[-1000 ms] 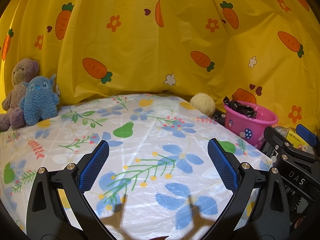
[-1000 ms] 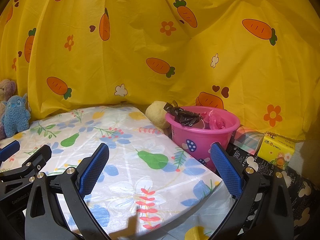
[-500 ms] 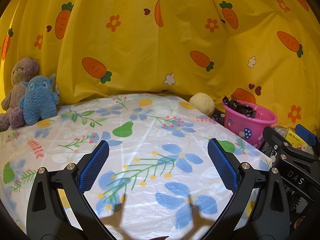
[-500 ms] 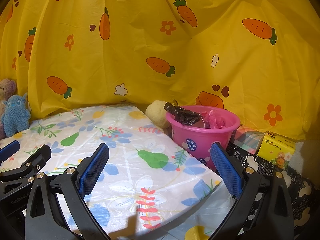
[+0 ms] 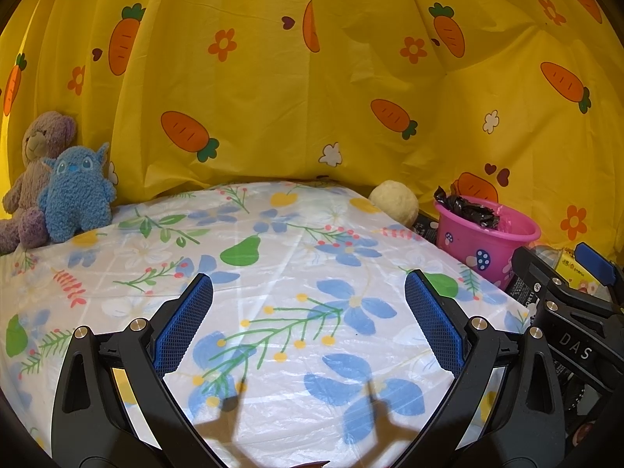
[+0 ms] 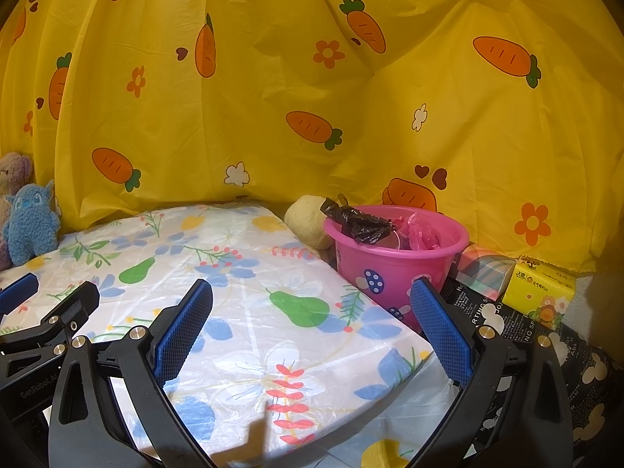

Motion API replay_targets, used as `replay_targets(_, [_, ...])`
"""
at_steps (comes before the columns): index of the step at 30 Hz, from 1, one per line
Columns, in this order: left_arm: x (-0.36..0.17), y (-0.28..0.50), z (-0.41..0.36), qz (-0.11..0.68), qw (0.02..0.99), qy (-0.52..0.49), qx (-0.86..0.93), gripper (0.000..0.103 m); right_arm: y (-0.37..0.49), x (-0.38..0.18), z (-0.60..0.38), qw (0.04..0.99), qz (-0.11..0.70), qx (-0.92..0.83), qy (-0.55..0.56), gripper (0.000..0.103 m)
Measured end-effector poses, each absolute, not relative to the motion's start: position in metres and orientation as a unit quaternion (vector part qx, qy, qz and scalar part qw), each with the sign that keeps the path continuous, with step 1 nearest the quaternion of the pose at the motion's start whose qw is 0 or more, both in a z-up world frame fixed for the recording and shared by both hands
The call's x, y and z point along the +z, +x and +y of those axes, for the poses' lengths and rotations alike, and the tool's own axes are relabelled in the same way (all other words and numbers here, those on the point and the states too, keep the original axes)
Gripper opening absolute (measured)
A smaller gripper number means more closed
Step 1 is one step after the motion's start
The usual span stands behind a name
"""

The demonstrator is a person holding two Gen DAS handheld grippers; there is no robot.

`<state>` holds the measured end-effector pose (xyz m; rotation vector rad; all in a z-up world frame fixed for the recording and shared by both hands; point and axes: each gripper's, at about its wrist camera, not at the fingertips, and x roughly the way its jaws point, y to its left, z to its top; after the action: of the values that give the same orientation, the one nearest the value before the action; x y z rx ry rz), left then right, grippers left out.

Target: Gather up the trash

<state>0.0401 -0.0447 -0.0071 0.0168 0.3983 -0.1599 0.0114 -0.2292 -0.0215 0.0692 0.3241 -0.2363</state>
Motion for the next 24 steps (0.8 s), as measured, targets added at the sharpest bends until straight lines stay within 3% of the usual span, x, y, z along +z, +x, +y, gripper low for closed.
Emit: replay_targets(24, [-0.0076, 0.0387, -0.0454, 0.197, 0.977, 0.008, -0.080, 0.097, 0.0118, -0.0220, -0.2284, 0.979, 0.161, -0.118, 0.035, 0.097])
